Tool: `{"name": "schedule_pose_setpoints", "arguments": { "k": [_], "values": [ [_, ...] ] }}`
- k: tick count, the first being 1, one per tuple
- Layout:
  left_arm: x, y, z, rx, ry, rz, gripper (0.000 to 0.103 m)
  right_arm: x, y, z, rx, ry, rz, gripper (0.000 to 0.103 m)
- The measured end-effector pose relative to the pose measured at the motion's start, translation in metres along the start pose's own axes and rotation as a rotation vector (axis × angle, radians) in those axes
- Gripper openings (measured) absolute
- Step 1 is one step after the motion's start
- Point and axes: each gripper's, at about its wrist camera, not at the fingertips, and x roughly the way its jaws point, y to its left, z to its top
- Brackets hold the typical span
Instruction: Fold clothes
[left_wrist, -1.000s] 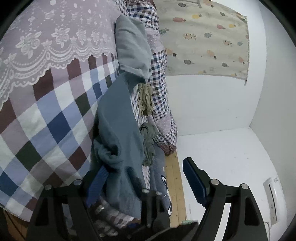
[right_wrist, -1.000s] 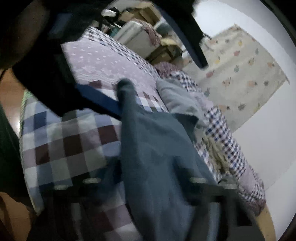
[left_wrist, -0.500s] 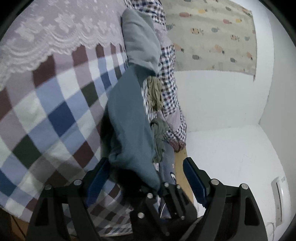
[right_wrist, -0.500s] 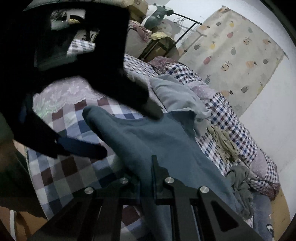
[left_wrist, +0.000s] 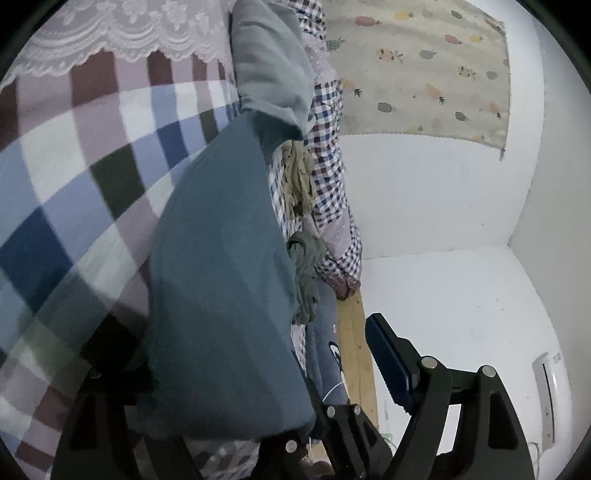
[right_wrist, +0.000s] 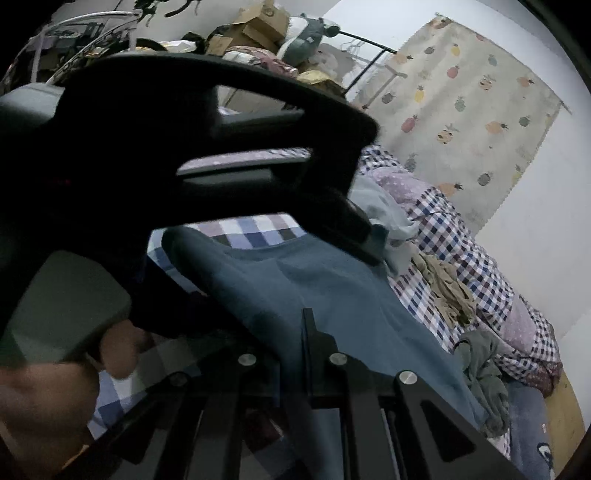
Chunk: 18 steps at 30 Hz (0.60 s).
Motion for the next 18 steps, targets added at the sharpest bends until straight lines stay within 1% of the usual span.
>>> {"name": "schedule_pose_setpoints", "arguments": {
  "k": [3, 4, 5, 7, 8, 9, 10, 11, 12, 13, 14, 15, 18],
  "values": [
    [0.001, -0.002, 0.006, 0.006, -0.019, -0.016, 0.083, -0.001, 0.001, -0.001, -0.02, -0.013, -0.001, 0.007],
    [0.002, -0.001, 0.007, 0.006, -0.016, -0.024, 0.083, -0.002, 0.002, -0.002, -0.031, -0.019, -0.002, 0.007],
    [0.005, 0.0, 0.006, 0.008, -0.008, -0.015, 0.082, -0.002, 0.004, -0.002, -0.041, -0.023, -0.004, 0.007],
    [0.009, 0.0, 0.004, 0.015, 0.013, 0.017, 0.067, -0.002, 0.005, -0.005, -0.051, -0.028, -0.005, 0.008],
    [0.012, 0.002, 0.003, 0.018, 0.028, 0.047, 0.048, -0.003, 0.006, -0.006, -0.052, -0.029, -0.005, 0.008],
    [0.013, 0.004, 0.003, 0.017, 0.033, 0.075, 0.026, -0.003, 0.007, -0.007, -0.055, -0.03, -0.006, 0.009],
    [0.013, 0.006, 0.003, 0.017, 0.033, 0.101, 0.019, -0.004, 0.008, -0.008, -0.06, -0.033, -0.008, 0.009],
    [0.012, 0.008, 0.003, 0.014, 0.028, 0.109, 0.015, -0.003, 0.009, -0.01, -0.069, -0.034, -0.011, 0.01],
    [0.01, 0.008, 0.003, 0.013, 0.018, 0.11, 0.011, -0.004, 0.01, -0.012, -0.081, -0.036, -0.012, 0.016],
    [0.009, 0.007, 0.002, 0.018, 0.01, 0.111, 0.01, -0.005, 0.011, -0.014, -0.098, -0.038, -0.017, 0.027],
    [0.008, 0.005, 0.002, 0.028, 0.002, 0.111, 0.009, -0.006, 0.012, -0.019, -0.114, -0.035, -0.027, 0.034],
    [0.008, 0.003, 0.001, 0.038, 0.001, 0.109, 0.008, -0.006, 0.011, -0.025, -0.122, -0.03, -0.043, 0.044],
    [0.008, -0.001, 0.0, 0.05, 0.001, 0.099, 0.007, -0.007, 0.001, -0.045, -0.131, 0.003, -0.098, 0.044]
  ]
}}
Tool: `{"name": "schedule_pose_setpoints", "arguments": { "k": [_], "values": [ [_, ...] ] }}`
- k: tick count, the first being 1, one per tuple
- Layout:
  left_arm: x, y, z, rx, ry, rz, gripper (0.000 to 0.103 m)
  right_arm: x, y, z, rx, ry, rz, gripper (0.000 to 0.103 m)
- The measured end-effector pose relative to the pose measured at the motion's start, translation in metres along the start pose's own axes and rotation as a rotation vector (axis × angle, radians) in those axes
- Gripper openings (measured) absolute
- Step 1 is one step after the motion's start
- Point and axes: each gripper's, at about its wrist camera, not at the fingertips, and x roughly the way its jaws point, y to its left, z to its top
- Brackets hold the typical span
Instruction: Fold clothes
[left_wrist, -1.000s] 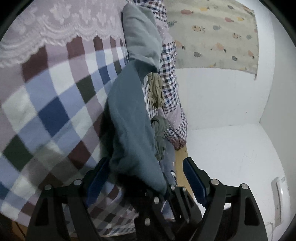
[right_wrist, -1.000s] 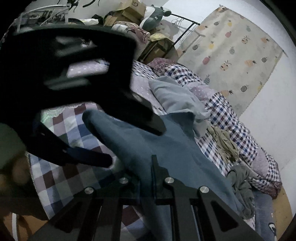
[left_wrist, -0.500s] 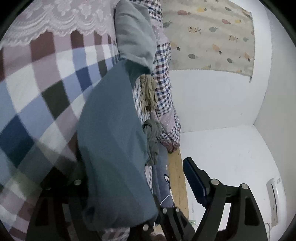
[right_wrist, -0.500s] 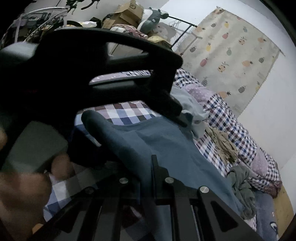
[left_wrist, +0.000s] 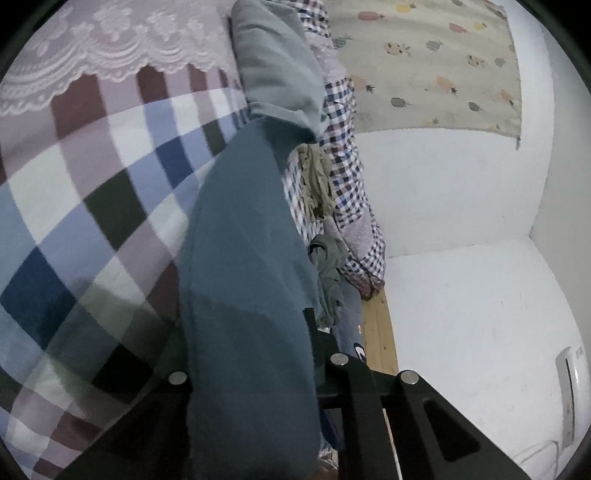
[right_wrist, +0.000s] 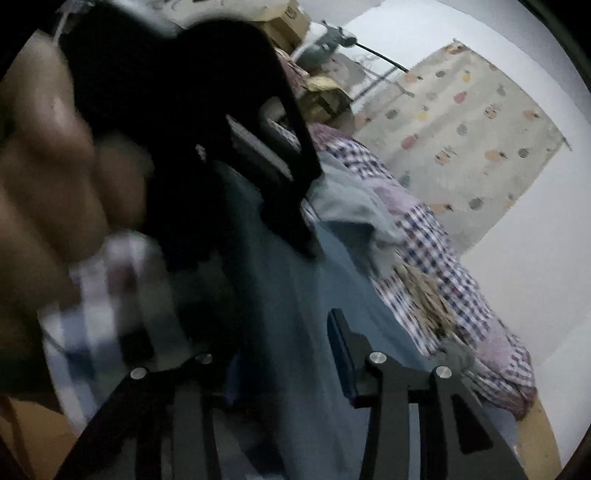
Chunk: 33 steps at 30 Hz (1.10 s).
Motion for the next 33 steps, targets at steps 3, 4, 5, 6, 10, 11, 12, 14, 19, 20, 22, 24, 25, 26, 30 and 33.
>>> {"name": "schedule_pose_setpoints", "arguments": {
  "k": [3, 4, 5, 6, 10, 11, 12, 14, 19, 20, 22, 24, 25, 26, 30, 33],
  "values": [
    [-0.003, -0.003, 0.001, -0.007, 0.0, -0.024, 0.007, 0.001, -0.016, -0.026, 0.007, 0.054, -0.067, 0.048],
    [-0.003, -0.006, 0.002, -0.006, -0.001, -0.032, 0.006, 0.002, -0.023, -0.037, 0.004, 0.074, -0.094, 0.055],
    [-0.003, -0.008, 0.003, -0.004, -0.003, -0.039, 0.006, 0.002, -0.029, -0.047, -0.003, 0.092, -0.122, 0.056],
    [-0.003, -0.01, 0.004, -0.004, -0.005, -0.047, 0.006, 0.001, -0.035, -0.057, -0.011, 0.106, -0.145, 0.057],
    [-0.006, -0.016, 0.008, -0.008, -0.015, -0.074, 0.006, 0.002, -0.066, -0.103, -0.052, 0.179, -0.222, 0.057],
    [-0.006, -0.017, 0.009, -0.009, -0.019, -0.078, 0.006, 0.001, -0.074, -0.115, -0.063, 0.197, -0.239, 0.057],
    [-0.006, -0.018, 0.009, -0.013, -0.022, -0.084, 0.006, -0.001, -0.082, -0.126, -0.062, 0.211, -0.248, 0.057],
    [-0.003, -0.019, 0.01, -0.017, -0.03, -0.09, 0.006, -0.008, -0.098, -0.148, -0.053, 0.243, -0.27, 0.06],
    [-0.004, -0.022, 0.012, -0.021, -0.044, -0.102, 0.006, -0.021, -0.124, -0.197, -0.095, 0.333, -0.349, 0.063],
    [-0.005, -0.022, 0.012, -0.024, -0.046, -0.103, 0.006, -0.023, -0.129, -0.207, -0.091, 0.356, -0.36, 0.063],
    [-0.005, -0.021, 0.013, -0.035, -0.052, -0.105, 0.006, -0.027, -0.14, -0.224, -0.09, 0.4, -0.387, 0.063],
    [-0.005, -0.02, 0.012, -0.041, -0.056, -0.104, 0.006, -0.029, -0.149, -0.238, -0.087, 0.435, -0.411, 0.063],
    [-0.005, -0.02, 0.012, -0.042, -0.057, -0.103, 0.006, -0.03, -0.153, -0.241, -0.079, 0.45, -0.419, 0.062],
    [-0.006, -0.02, 0.012, -0.042, -0.057, -0.101, 0.006, -0.031, -0.156, -0.245, -0.065, 0.467, -0.421, 0.062],
    [-0.006, -0.018, 0.011, -0.048, -0.059, -0.073, 0.006, -0.032, -0.16, -0.251, -0.046, 0.487, -0.406, 0.047],
    [-0.006, -0.014, 0.01, -0.044, -0.061, -0.021, 0.006, -0.028, -0.145, -0.25, -0.085, 0.487, -0.354, 0.011]
  ]
}}
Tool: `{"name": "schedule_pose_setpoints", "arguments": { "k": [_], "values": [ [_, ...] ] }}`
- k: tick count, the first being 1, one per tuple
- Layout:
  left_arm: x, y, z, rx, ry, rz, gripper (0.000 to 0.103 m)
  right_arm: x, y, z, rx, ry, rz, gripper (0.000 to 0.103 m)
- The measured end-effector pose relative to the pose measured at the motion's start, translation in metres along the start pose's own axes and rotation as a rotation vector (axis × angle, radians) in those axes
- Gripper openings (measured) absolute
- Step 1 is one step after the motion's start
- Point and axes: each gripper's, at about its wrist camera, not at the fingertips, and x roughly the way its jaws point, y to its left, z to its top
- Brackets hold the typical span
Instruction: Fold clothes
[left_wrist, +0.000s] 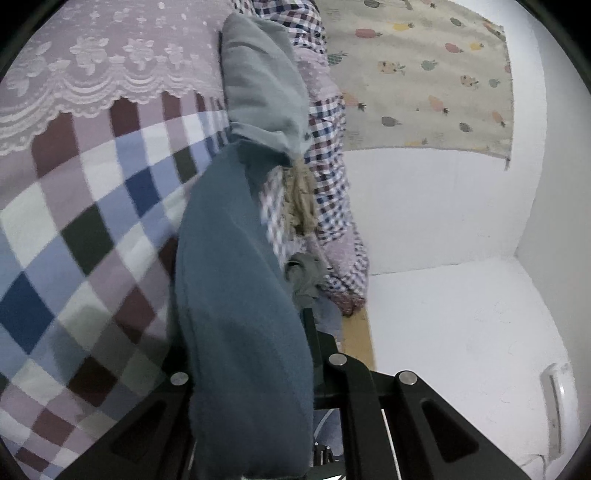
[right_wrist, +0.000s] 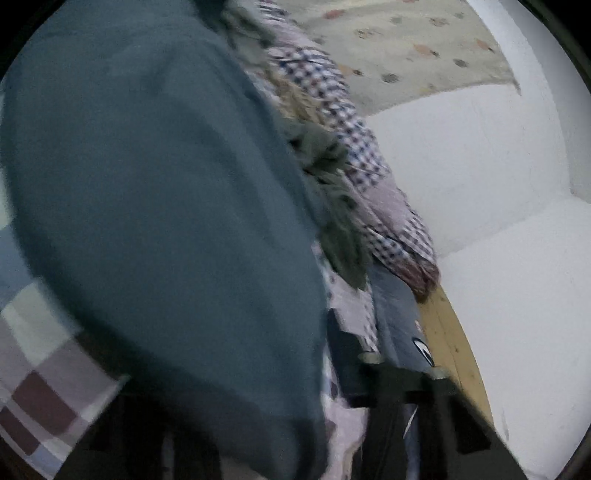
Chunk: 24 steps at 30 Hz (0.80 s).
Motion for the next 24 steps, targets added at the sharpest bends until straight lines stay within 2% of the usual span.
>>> {"name": "schedule_pose_setpoints", "arguments": {
  "k": [2, 7, 13, 20, 24],
  "values": [
    [-0.002, 0.003, -0.002, 0.011, -0.003, 0.047, 0.006, 0.003, 0.005, 0.001, -0.017, 0.001, 0.019, 0.009],
    [-0.005, -0.002, -0.009, 0.092, -0.008, 0.146, 0.006, -0.006, -0.023, 0.004, 0.115, -0.01, 0.022, 0.008],
    [-0.02, -0.031, -0.024, 0.206, -0.016, 0.181, 0.006, -0.05, -0.065, 0.008, 0.271, -0.09, 0.003, 0.007],
    [-0.068, -0.085, -0.045, 0.274, -0.065, 0.102, 0.006, -0.114, -0.109, -0.002, 0.388, -0.177, -0.052, 0.007],
    [-0.1, -0.137, -0.058, 0.338, -0.119, 0.012, 0.006, -0.16, -0.141, -0.006, 0.448, -0.227, -0.119, 0.007]
  ]
}}
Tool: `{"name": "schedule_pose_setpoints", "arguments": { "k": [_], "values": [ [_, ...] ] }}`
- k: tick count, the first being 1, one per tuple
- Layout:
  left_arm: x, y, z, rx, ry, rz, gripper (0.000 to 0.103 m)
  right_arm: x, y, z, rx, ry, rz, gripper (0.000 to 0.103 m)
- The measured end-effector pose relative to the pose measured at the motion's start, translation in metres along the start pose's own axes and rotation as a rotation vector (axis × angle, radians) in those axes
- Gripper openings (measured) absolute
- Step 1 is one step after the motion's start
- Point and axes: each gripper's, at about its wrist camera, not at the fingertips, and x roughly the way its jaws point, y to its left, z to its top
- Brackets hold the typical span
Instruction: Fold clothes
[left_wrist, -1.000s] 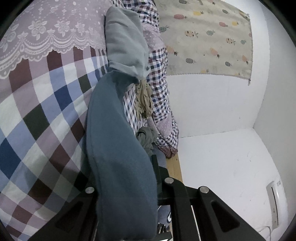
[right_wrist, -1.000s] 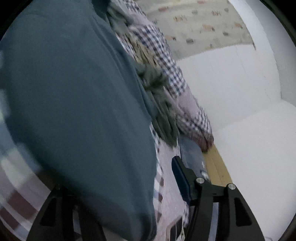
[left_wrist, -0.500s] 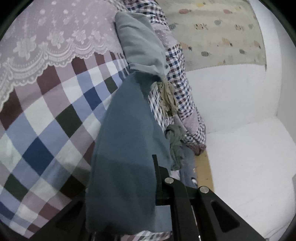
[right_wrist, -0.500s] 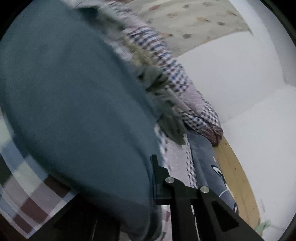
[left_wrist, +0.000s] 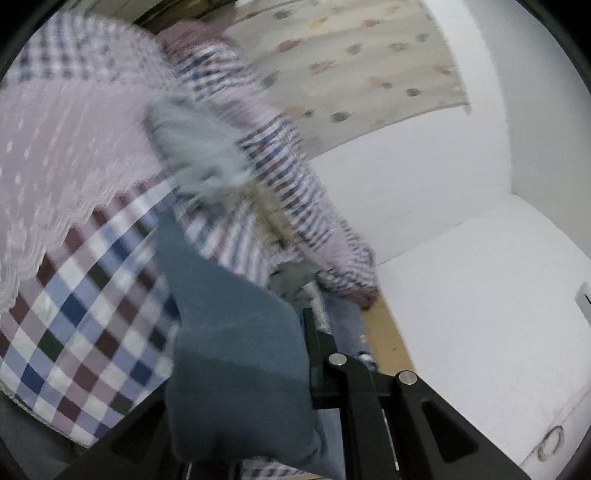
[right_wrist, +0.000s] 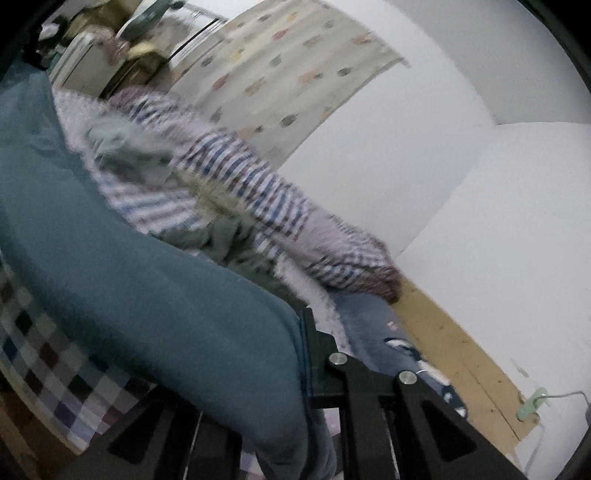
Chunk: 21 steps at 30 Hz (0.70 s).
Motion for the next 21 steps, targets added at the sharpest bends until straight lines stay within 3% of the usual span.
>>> {"name": "schedule_pose_setpoints", "arguments": {
  "k": [5, 11, 14, 21],
  "values": [
    [-0.037, -0.07, 0.009, 0.081, -0.082, -0.119, 0.006, -0.044, -0.048, 0.033, 0.047, -0.085, -0.088, 0.007],
    [-0.059, -0.108, 0.016, 0.109, -0.123, -0.194, 0.006, -0.079, -0.083, 0.063, 0.065, -0.138, -0.163, 0.007],
    [-0.047, -0.095, 0.019, 0.073, -0.097, -0.159, 0.006, -0.072, -0.082, 0.065, 0.061, -0.106, -0.132, 0.008],
    [0.023, -0.011, 0.015, -0.037, -0.001, 0.066, 0.006, 0.006, -0.035, 0.035, 0.01, 0.057, 0.038, 0.008]
  ]
}}
